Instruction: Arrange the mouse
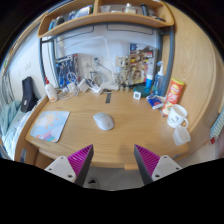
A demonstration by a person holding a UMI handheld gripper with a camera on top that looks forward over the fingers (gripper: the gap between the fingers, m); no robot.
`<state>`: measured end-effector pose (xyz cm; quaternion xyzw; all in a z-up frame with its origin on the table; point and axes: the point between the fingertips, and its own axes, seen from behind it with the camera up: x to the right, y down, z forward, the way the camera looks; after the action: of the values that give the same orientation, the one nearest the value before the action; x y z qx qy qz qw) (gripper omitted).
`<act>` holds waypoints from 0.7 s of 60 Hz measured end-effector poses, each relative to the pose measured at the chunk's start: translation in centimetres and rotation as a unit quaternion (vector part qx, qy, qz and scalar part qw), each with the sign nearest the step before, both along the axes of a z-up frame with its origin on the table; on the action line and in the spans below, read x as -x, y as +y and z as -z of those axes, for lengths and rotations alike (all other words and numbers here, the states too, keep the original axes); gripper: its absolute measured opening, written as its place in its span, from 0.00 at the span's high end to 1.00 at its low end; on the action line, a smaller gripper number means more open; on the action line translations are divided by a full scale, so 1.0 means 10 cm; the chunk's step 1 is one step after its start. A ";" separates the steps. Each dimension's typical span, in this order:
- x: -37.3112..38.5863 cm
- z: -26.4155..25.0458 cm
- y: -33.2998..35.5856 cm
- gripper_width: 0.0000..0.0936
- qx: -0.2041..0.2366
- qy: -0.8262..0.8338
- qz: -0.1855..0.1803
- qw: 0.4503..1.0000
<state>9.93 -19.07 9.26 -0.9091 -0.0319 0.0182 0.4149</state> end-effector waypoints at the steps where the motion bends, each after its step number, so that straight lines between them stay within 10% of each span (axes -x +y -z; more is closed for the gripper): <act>1: 0.06 0.06 0.04 0.12 0.003 0.000 -0.002 1.000; 42: 0.39 1.05 1.92 0.15 0.041 -0.032 0.029 0.998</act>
<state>6.03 0.09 -1.19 -0.9261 -0.0183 -0.0213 0.3762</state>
